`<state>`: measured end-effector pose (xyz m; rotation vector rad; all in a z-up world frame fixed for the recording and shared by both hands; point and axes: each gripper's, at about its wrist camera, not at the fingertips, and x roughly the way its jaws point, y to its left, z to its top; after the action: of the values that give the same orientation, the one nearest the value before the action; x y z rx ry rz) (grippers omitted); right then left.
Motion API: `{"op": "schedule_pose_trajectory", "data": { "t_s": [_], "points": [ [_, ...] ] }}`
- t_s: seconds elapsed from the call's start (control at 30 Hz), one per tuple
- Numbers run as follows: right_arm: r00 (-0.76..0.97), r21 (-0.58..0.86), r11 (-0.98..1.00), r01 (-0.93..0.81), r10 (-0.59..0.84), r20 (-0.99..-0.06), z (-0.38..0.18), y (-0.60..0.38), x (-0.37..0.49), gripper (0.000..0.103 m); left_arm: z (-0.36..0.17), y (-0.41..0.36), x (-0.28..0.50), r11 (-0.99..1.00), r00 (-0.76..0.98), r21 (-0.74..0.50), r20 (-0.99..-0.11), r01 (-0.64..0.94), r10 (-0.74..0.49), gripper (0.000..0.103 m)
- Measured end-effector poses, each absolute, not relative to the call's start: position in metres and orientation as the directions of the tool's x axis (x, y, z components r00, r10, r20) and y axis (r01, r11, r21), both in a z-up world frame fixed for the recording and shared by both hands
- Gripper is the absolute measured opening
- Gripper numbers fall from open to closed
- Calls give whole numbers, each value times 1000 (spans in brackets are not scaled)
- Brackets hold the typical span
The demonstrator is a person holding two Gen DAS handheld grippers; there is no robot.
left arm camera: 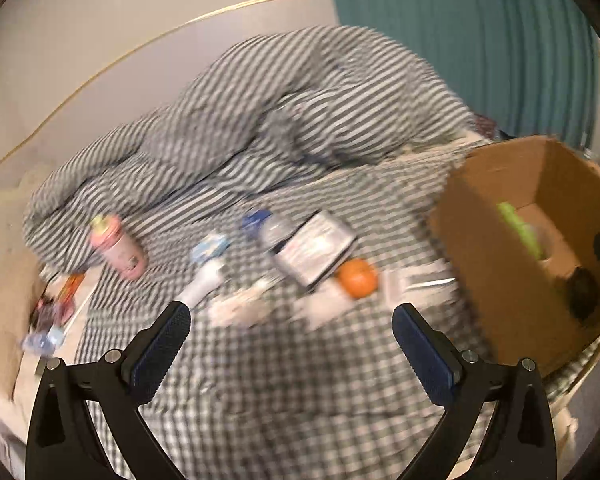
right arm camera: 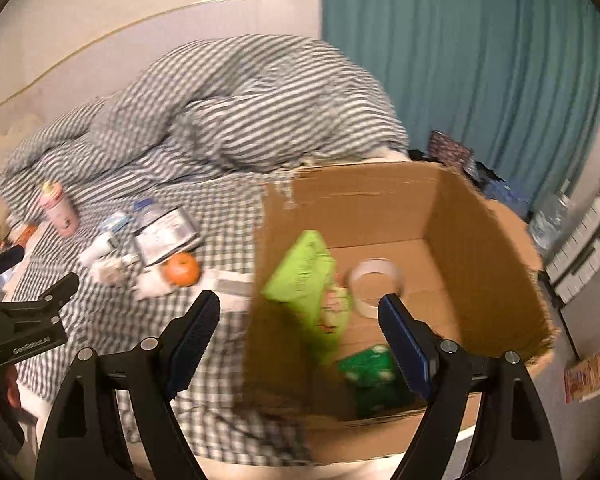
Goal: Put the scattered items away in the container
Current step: 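Move both tools back from the box toward the bed items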
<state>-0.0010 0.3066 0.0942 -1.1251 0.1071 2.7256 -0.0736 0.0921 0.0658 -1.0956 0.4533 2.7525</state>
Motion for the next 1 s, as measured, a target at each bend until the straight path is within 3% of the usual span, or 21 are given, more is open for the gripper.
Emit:
{"op": "schedule_pose_trajectory", "data": {
  "t_s": [0.5, 1.0],
  "points": [
    [-647, -56, -998, -15, 53, -761, 60, 195, -57, 81, 13, -23, -93, -983, -648, 159, -759, -88, -65, 103],
    [-549, -63, -998, 29, 36, -835, 6, 174, -137, 81, -48, -17, -166, -986, -576, 77, -817, -150, 24, 103]
  ]
}}
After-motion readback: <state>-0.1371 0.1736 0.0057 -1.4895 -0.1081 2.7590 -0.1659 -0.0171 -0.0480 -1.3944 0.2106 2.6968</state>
